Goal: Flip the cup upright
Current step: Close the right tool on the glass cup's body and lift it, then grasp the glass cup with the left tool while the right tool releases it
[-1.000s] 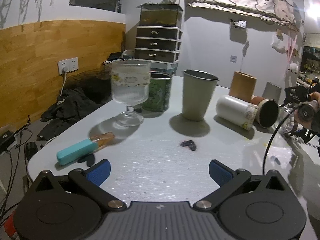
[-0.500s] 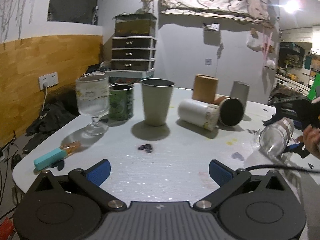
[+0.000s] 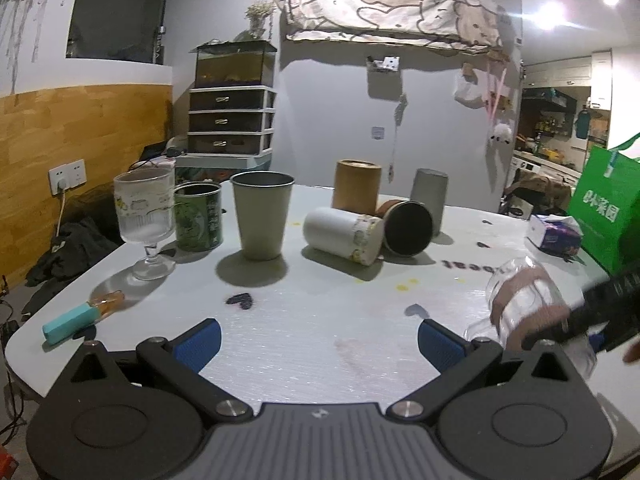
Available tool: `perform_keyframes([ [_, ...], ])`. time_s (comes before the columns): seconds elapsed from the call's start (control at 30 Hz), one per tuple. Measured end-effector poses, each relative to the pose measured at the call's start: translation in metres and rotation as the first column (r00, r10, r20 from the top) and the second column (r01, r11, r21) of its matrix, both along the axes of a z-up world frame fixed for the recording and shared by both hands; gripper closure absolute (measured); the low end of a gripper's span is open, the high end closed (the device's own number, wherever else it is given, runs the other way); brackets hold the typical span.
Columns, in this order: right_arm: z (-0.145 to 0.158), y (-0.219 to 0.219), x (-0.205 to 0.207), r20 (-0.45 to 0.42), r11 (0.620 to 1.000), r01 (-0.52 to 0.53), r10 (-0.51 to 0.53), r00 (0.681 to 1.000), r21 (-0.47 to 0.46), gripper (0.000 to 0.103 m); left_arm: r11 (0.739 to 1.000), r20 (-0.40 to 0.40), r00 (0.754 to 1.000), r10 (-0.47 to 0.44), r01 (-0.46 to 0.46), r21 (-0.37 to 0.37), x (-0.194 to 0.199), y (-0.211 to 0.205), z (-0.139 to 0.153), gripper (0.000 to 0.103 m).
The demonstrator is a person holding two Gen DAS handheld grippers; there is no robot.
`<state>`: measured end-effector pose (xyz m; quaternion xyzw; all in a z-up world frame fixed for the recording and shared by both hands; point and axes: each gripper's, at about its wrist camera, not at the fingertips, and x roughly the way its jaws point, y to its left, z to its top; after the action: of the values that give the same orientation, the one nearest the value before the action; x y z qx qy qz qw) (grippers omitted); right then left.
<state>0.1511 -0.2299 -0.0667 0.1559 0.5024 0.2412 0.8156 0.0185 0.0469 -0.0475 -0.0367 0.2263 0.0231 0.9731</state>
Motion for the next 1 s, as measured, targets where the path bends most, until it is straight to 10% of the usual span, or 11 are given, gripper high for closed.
perform_keyframes([
  [0.47, -0.005, -0.034, -0.063, 0.002, 1.0, -0.015, 0.015, 1.0, 0.005, 0.017, 0.949, -0.071, 0.974, -0.216, 0.192, -0.251, 0.013, -0.024, 0.003, 0.007],
  [0.7, 0.001, -0.045, -0.071, 0.042, 0.999, 0.043, -0.042, 0.998, -0.009, 0.016, 0.857, -0.139, 0.899, -0.416, 0.336, -0.39, 0.044, -0.06, 0.005, 0.01],
  [1.0, 0.005, -0.047, -0.089, 0.153, 0.996, 0.06, -0.049, 0.987, -0.062, 0.017, 0.809, -0.266, 0.79, -0.552, 0.429, -0.402, 0.097, -0.125, 0.004, 0.011],
])
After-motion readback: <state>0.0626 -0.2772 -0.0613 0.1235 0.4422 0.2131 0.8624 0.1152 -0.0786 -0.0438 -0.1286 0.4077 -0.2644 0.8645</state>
